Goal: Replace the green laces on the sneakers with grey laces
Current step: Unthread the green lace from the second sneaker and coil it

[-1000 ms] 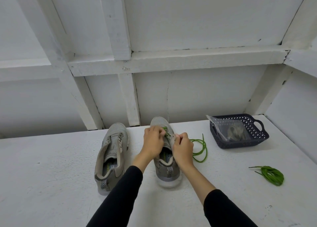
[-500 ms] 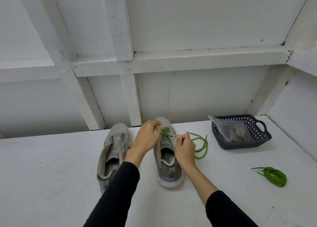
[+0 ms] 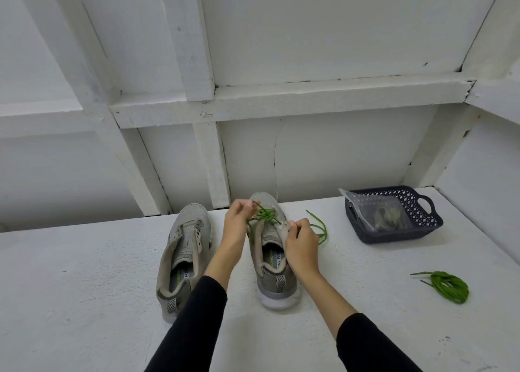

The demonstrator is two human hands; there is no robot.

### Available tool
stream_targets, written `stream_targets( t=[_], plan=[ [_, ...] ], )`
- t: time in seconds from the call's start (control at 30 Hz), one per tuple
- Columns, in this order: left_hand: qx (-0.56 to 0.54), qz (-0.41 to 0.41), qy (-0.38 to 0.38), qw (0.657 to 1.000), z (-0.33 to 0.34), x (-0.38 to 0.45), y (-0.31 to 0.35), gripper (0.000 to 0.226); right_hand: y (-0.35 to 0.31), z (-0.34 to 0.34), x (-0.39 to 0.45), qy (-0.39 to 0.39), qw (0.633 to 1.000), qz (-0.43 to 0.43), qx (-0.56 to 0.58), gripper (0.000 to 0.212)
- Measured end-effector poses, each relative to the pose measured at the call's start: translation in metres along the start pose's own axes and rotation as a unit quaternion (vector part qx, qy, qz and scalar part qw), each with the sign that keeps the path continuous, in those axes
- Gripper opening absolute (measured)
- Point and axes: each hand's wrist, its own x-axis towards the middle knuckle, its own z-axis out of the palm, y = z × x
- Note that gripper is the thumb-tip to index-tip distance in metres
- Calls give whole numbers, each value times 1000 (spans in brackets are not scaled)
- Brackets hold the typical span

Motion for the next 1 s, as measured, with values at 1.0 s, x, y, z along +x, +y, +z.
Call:
stream_targets(
  t=[1.0],
  plan=[
    [519,154,22,841,-25,2,0,22,-3,-2,-3,2,1000,1,11,23]
  ],
)
